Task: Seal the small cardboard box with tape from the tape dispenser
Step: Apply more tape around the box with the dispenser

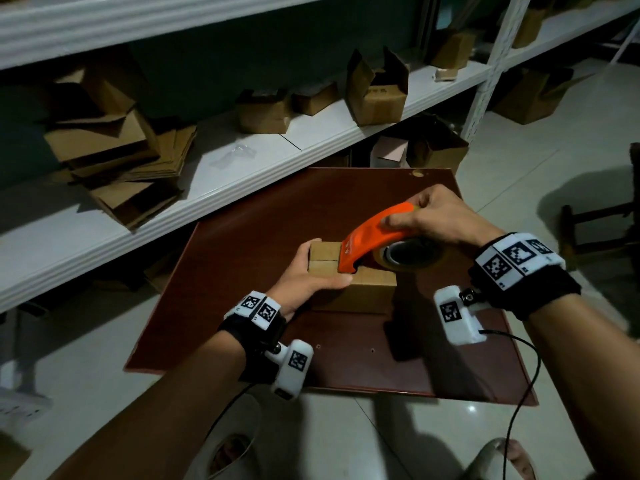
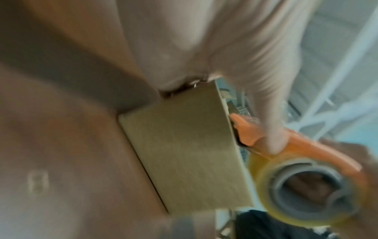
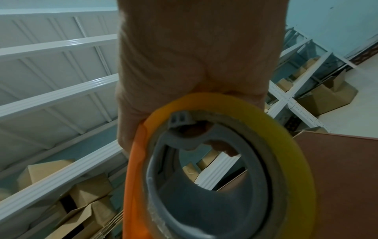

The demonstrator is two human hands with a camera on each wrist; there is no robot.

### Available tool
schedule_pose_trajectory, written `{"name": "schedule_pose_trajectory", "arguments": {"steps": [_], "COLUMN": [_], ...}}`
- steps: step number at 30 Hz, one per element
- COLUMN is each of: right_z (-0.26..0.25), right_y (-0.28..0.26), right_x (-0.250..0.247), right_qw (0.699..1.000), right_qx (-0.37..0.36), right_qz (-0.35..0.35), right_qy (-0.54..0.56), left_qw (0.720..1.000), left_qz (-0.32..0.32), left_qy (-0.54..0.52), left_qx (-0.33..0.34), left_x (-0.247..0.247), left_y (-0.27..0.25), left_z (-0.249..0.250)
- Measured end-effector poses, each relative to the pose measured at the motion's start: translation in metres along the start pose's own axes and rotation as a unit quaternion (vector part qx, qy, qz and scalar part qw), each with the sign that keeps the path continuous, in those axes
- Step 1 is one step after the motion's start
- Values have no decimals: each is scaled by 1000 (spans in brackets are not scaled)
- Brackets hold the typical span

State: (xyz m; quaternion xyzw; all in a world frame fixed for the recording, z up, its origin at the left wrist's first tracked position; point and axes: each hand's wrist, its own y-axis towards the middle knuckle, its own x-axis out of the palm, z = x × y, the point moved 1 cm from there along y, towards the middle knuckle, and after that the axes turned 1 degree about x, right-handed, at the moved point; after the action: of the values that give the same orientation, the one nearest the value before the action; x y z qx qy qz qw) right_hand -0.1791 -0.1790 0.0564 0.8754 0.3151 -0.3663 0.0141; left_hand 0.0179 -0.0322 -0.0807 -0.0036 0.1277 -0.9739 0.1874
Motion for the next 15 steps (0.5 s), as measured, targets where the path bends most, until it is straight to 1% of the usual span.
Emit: {"name": "schedule_pose_trajectory", "arguments": {"steps": [2, 3, 5, 6, 8, 10, 12, 15], "right_z": [2, 3, 5, 5, 7, 10, 12, 14], "right_y": [0, 1, 2, 2, 4, 6, 8, 9], "right_x": [-1, 0, 1, 1, 2, 2, 1, 1], "right_qw": [1000, 1000, 1000, 1000, 1000, 1000, 1000, 1000], "right_qx": [5, 6, 5, 6, 10, 10, 7, 6], "right_qz": [-2, -3, -3, -2, -1, -1, 0, -1], "right_qy": [3, 5, 4, 3, 3, 8, 16, 24], "left_qw": [997, 996, 994, 993, 991, 992, 990, 989], "left_qz": [31, 56, 105, 118, 128, 128, 143, 136], "left_qy": [-63, -68, -5, 23, 37, 18, 16, 59], "left_qx": [-21, -25, -15, -6, 11, 10, 11, 6], "left_x": [7, 11, 15, 16, 17, 17, 16, 16], "left_y": [-1, 0, 2, 3, 2, 2, 4, 3], "left_z": [2, 1, 0, -1, 1, 0, -3, 1]}}
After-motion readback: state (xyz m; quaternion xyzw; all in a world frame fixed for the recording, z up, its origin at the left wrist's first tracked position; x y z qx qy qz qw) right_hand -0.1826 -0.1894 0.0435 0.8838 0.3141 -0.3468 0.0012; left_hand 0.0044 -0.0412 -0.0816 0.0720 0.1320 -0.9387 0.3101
